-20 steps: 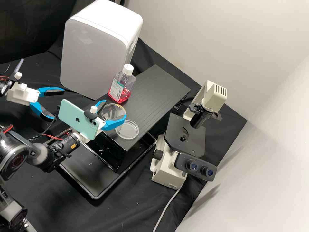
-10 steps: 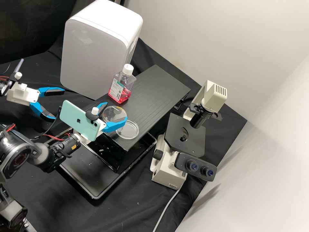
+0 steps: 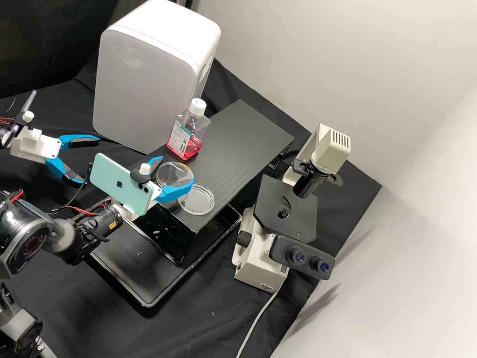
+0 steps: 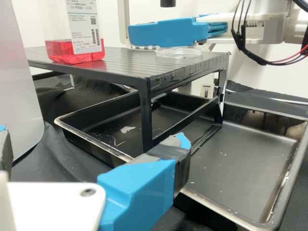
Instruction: Remove the lid from the petri dish
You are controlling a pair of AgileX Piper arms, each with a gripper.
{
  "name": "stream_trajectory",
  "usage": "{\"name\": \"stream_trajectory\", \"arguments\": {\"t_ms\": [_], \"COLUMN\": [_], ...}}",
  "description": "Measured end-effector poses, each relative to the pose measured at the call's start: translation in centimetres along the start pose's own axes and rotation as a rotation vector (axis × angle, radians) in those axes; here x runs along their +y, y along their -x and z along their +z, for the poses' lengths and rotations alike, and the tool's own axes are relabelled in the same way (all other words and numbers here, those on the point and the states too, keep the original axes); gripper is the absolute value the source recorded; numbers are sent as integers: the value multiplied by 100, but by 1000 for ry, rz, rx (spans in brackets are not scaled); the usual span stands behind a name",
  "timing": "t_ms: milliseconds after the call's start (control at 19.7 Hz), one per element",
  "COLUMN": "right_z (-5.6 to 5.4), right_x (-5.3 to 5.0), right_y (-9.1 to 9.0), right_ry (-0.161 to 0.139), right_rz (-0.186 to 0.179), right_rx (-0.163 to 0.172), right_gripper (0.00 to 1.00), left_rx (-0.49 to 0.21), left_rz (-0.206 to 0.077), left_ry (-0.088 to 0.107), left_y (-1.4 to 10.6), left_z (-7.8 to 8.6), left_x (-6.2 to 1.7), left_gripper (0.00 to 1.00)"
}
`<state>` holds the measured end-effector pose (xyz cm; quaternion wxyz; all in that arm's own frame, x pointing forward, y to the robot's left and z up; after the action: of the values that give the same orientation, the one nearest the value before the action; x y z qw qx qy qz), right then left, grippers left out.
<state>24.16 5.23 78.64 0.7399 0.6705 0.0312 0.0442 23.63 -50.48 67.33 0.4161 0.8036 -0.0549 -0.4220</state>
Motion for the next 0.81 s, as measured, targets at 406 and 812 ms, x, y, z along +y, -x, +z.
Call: {"name": "stream_trajectory", "arguments": {"t_ms": [406,812], "right_z": [2,2], "right_x": [-23,-23], "right_y": [-12,-12], "right_ry": [0,2], "right_rz": [-8,-8], "right_rx": [-2,-2], "right_gripper": [100,100], "left_rx": [0,0], "left_rz": [0,0], "left_ry": [0,0], "left_y": [0,0], "left_z": [0,0], "left_x": [0,0], "left_gripper": [100,100]}}
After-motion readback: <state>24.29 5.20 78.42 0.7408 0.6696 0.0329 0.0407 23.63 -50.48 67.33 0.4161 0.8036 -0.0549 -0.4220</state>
